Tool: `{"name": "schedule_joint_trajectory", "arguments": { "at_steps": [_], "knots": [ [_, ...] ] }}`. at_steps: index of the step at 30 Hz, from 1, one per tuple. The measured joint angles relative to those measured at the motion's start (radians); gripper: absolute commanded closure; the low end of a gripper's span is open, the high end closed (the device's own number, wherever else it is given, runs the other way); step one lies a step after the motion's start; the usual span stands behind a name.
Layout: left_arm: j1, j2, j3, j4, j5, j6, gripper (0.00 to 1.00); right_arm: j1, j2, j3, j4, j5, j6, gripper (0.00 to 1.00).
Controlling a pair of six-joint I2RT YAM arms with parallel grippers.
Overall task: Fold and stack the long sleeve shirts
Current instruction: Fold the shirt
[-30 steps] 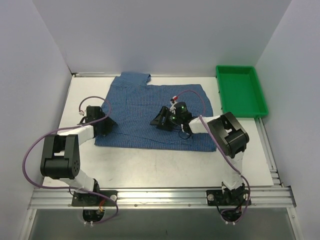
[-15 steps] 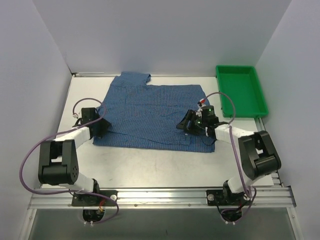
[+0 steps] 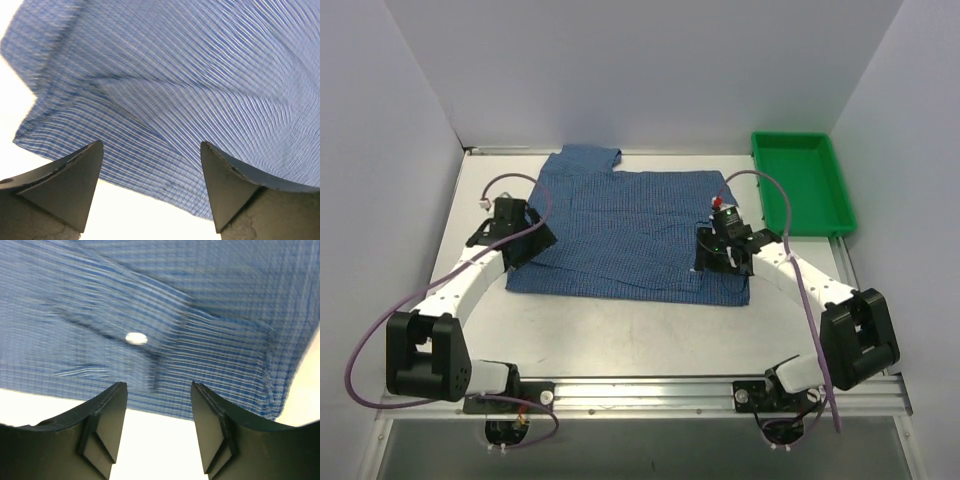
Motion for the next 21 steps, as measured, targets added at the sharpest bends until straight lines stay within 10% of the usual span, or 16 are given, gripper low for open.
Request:
{"name": "schedule_joint_trajectory", "arguments": {
  "at_steps": [7, 21],
  "knots": [
    [-0.223, 0.162, 0.206, -0.093, -0.094, 0.102, 0.11, 0.144, 0.106, 0.219, -0.063, 0.080, -0.028, 0.57],
    [-0.252, 0.397, 0.180, -0.143, -0.081, 0.139, 0.12, 0.238, 0.347, 0.207, -0.088, 0.075, -0.019, 0.57]
  ]
}}
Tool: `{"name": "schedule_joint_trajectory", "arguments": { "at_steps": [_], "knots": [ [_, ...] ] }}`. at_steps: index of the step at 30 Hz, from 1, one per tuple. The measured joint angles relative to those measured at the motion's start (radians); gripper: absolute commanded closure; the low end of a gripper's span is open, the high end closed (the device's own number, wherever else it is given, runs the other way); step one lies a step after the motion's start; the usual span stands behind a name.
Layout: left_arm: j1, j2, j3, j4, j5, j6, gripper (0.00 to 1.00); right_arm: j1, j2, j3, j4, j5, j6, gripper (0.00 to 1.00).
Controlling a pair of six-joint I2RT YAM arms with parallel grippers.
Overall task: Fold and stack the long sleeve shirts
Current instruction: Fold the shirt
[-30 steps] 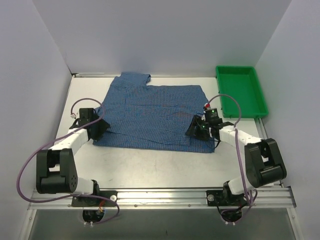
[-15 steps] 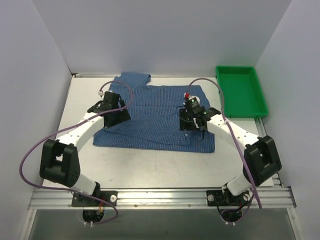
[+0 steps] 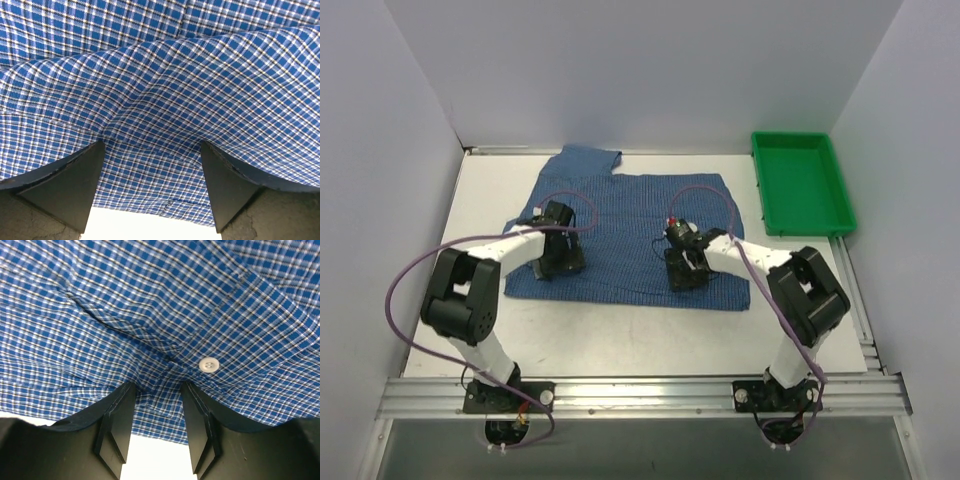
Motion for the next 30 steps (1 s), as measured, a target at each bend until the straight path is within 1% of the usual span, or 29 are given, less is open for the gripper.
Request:
{"name": "schedule_joint_trajectory", "arguments": {
  "at_steps": [4, 8, 12, 16, 19, 21, 23, 26, 30],
  "knots": [
    [0.004, -0.094, -0.111, 0.014, 0.027, -0.004, 0.12, 0.008, -0.074, -0.096, 0.029, -0.048, 0.019, 0.56],
    [0.008, -0.243, -0.255, 0.010, 0.078, -0.035, 0.12, 0.035, -0.159, -0.188, 0.024, -0.108, 0.046, 0.55],
    [0.008, -0.401, -0.379, -0.032, 0.136, -0.091, 0.12, 0.085, -0.231, -0.256, -0.035, -0.167, 0.074, 0.54],
    [0.007, -0.500, -0.432, -0.129, 0.193, -0.139, 0.10, 0.120, -0.274, -0.284, -0.136, -0.211, 0.090, 0.52],
    [0.012, -0.514, -0.389, -0.216, 0.195, -0.137, 0.10, 0.115, -0.308, -0.254, -0.235, -0.198, 0.086, 0.51],
    [0.026, -0.511, -0.317, -0.263, 0.187, -0.119, 0.10, 0.091, -0.330, -0.191, -0.293, -0.186, 0.069, 0.50],
    [0.058, -0.497, -0.206, -0.279, 0.168, -0.090, 0.10, 0.038, -0.351, -0.111, -0.315, -0.175, 0.042, 0.49],
    [0.126, -0.441, -0.049, -0.265, 0.141, -0.037, 0.10, -0.086, -0.353, 0.032, -0.323, -0.154, -0.002, 0.49],
    [0.221, -0.298, 0.095, -0.198, 0.101, 0.047, 0.10, -0.231, -0.300, 0.196, -0.320, -0.126, -0.044, 0.49]
  ]
}}
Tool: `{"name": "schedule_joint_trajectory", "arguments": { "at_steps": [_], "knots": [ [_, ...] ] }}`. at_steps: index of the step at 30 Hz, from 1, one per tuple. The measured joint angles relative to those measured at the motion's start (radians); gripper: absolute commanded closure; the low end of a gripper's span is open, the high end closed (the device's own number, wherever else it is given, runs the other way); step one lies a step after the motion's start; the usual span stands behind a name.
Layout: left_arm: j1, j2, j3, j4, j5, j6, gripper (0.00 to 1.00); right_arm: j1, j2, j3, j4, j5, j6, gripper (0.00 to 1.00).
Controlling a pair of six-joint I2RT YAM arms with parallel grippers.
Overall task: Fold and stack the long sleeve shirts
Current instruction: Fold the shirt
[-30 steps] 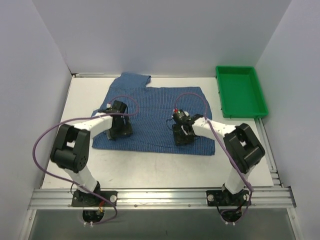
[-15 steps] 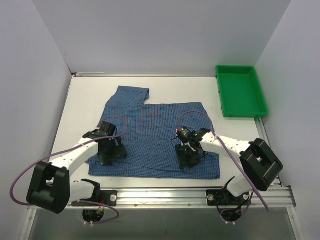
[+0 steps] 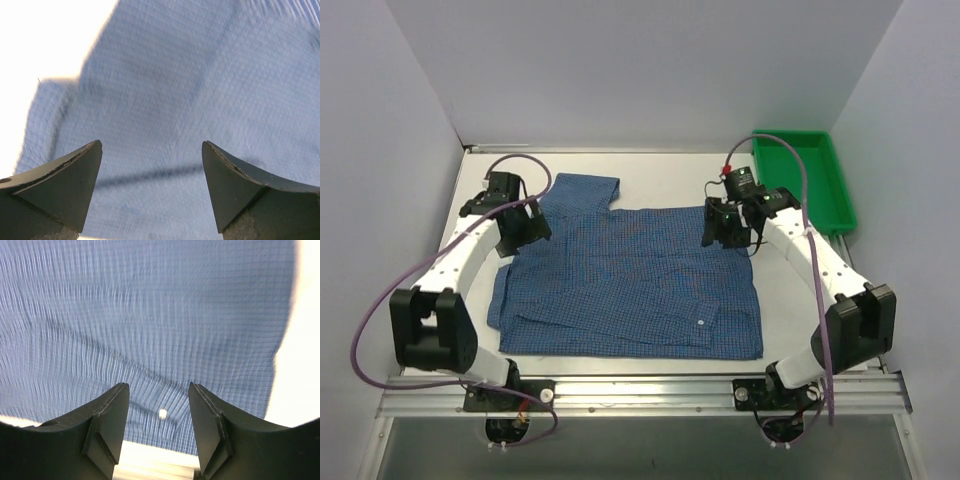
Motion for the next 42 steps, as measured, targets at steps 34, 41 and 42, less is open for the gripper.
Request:
{"name": "schedule_joint_trajectory", "arguments": {
  "at_steps": [34, 41, 42],
  "knots": [
    [0.153, 0.730, 0.519, 0.170, 0.173, 0.286, 0.27, -0.284, 0.740, 0.496, 0.183, -0.013, -0.123, 0.49],
    [0.153, 0.745, 0.529, 0.197, 0.180, 0.290, 0.42, -0.286, 0.785, 0.552, 0.182, -0.025, -0.119, 0.49],
    [0.153, 0.746, 0.529, 0.199, 0.180, 0.290, 0.43, -0.287, 0.793, 0.563, 0.182, -0.029, -0.117, 0.49]
  ]
}}
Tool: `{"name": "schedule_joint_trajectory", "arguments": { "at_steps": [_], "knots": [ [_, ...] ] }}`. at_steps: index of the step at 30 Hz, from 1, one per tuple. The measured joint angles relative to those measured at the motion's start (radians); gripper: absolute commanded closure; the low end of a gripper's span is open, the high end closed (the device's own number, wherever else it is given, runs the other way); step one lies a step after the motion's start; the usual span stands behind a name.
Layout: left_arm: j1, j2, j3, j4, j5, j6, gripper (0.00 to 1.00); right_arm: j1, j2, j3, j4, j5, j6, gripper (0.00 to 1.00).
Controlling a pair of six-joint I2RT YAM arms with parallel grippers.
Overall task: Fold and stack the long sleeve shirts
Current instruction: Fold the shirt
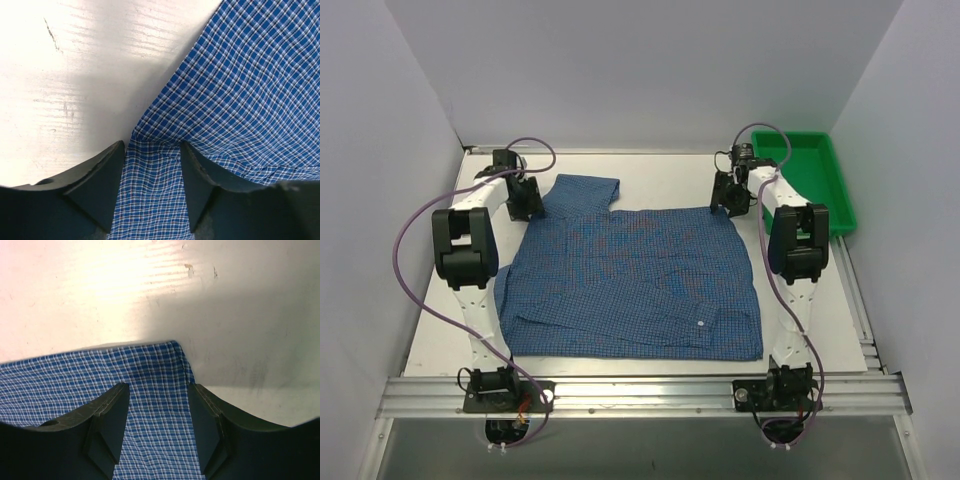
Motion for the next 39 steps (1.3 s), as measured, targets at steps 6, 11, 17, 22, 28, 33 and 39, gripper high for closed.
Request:
{"name": "schedule_joint_trajectory", "arguments": {
  "at_steps": [6, 11, 17, 22, 28, 33, 39],
  "knots": [
    [0.000, 0.007, 0.000, 0.014, 0.001, 0.009, 0.58, -0.006, 0.043, 0.043, 0.003, -0.010, 0.048, 0.49],
    [0.000, 0.011, 0.000, 0.020, 0.000, 0.014, 0.69, -0.013, 0.054, 0.057, 0.001, -0.008, 0.096, 0.49],
    [0.000, 0.016, 0.000, 0.029, 0.001, 0.019, 0.79, -0.017, 0.055, 0.066, 0.000, 0.027, 0.108, 0.49],
    [0.000, 0.017, 0.000, 0.034, 0.003, 0.019, 0.80, -0.017, 0.061, 0.100, 0.000, 0.045, 0.113, 0.49],
    [0.000, 0.018, 0.000, 0.035, 0.004, 0.022, 0.80, -0.017, 0.101, 0.129, 0.010, 0.017, 0.133, 0.51],
    [0.000, 0.018, 0.000, 0.036, 0.005, 0.022, 0.80, -0.010, 0.109, 0.137, 0.019, -0.003, 0.130, 0.61],
    [0.000, 0.018, 0.000, 0.037, 0.005, 0.022, 0.80, -0.006, 0.115, 0.139, 0.016, -0.015, 0.128, 0.87]
  ]
}}
